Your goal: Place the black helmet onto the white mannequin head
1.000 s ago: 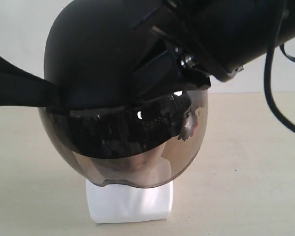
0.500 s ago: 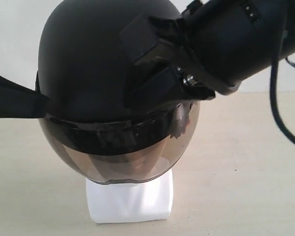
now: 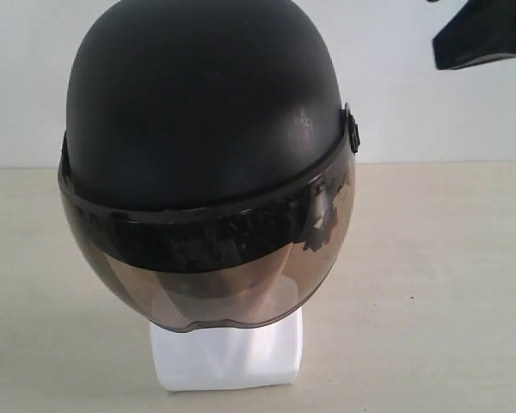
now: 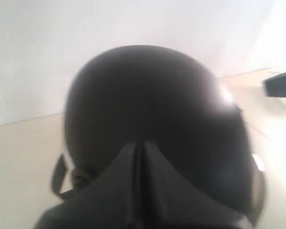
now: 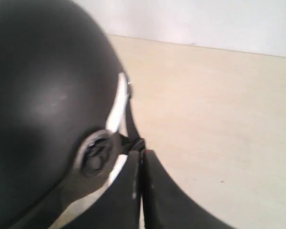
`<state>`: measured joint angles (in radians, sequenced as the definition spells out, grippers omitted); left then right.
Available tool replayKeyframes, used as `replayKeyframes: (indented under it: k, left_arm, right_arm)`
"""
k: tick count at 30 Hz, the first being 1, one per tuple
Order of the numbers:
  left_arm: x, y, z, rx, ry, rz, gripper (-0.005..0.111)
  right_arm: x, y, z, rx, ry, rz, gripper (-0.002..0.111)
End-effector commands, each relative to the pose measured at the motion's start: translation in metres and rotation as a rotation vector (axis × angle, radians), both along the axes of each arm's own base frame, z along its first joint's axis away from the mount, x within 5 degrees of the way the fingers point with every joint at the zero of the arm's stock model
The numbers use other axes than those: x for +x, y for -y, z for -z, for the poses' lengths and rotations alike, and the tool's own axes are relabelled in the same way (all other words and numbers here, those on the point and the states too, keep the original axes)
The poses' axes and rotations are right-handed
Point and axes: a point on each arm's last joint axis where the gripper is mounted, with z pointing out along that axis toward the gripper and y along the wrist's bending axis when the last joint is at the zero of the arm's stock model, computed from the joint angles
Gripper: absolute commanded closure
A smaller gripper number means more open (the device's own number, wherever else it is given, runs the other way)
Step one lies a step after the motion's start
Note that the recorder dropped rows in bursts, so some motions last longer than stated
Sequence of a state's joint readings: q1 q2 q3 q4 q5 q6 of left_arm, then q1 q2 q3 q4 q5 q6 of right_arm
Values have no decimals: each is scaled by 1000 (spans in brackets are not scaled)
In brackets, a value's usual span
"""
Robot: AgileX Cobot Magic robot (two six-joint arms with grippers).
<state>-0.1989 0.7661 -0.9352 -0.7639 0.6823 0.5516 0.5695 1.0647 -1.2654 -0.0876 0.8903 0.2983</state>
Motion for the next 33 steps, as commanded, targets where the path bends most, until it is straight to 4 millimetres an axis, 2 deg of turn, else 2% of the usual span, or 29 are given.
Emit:
replayKeyframes:
  k: [1, 4, 6, 10, 15, 24, 33]
  left_arm:
    - [22, -13, 15, 136, -59, -175, 102]
    - [56, -7, 37, 170, -171, -180, 102]
    - [73, -4, 50, 200, -219, -184, 102]
    - [92, 0, 67, 234, -289, -170, 102]
    - [94, 4, 69, 208, -294, -137, 102]
    - [87, 23, 59, 25, -292, 39, 102]
    - [84, 26, 59, -8, -325, 75, 102]
  right_arm:
    - [18, 20, 5, -15, -23, 106, 109]
    - [54, 11, 28, 60, -134, 34, 109]
    - [65, 5, 36, 89, -160, 36, 109]
    - [62, -7, 38, 132, -200, -34, 109]
    - [57, -22, 36, 184, -205, -105, 109]
    - [66, -27, 44, 186, -219, -96, 109]
    - [77, -32, 54, 186, -238, -98, 109]
